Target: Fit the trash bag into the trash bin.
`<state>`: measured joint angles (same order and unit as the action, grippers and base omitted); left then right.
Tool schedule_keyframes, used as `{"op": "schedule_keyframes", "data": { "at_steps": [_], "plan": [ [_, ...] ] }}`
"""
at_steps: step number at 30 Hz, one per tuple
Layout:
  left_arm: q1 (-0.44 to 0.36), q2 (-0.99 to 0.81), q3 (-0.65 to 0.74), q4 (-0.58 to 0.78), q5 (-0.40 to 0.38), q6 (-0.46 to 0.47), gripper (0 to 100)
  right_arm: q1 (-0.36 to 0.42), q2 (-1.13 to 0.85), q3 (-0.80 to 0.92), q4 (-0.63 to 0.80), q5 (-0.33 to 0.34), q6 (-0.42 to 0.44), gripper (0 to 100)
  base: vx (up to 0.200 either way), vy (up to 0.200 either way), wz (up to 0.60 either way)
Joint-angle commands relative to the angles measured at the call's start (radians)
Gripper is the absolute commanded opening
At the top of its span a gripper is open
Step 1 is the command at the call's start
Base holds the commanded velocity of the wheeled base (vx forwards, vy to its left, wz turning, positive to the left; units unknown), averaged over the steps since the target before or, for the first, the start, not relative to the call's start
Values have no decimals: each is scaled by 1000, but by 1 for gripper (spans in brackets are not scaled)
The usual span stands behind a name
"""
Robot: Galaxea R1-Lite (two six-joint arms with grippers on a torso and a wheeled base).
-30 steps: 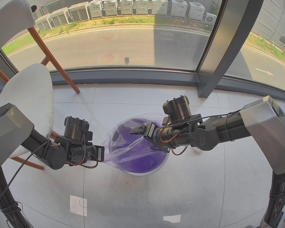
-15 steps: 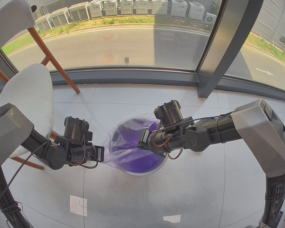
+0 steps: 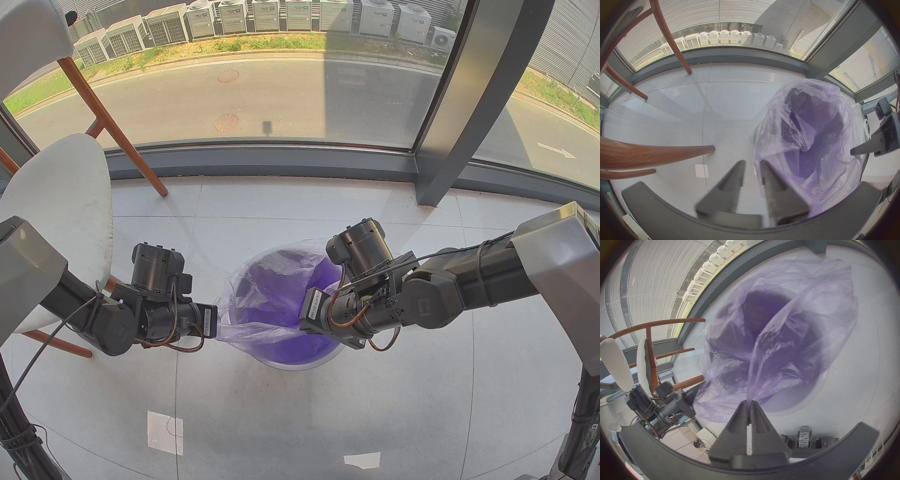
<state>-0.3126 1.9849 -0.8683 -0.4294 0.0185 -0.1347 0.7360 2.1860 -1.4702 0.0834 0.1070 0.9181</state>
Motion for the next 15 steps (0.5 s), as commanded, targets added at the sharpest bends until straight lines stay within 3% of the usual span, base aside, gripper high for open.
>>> {"op": "schedule_keyframes", "data": {
  "at_steps": [1,7,13,15],
  "plan": [
    [1,-29,3,3,0,0,100,17,-22,42,-1,-21,-2,0,0,0,0],
    [0,-179,98,11,-63,1,100,33,-40,77,-27,-26,-5,0,0,0,0],
    [1,-308,173,27,-68,1,100,62,-43,102,-39,-36,-2,0,0,0,0],
    [4,-367,180,90,-77,3,100,82,-45,119,-39,-50,-2,0,0,0,0]
  ]
}}
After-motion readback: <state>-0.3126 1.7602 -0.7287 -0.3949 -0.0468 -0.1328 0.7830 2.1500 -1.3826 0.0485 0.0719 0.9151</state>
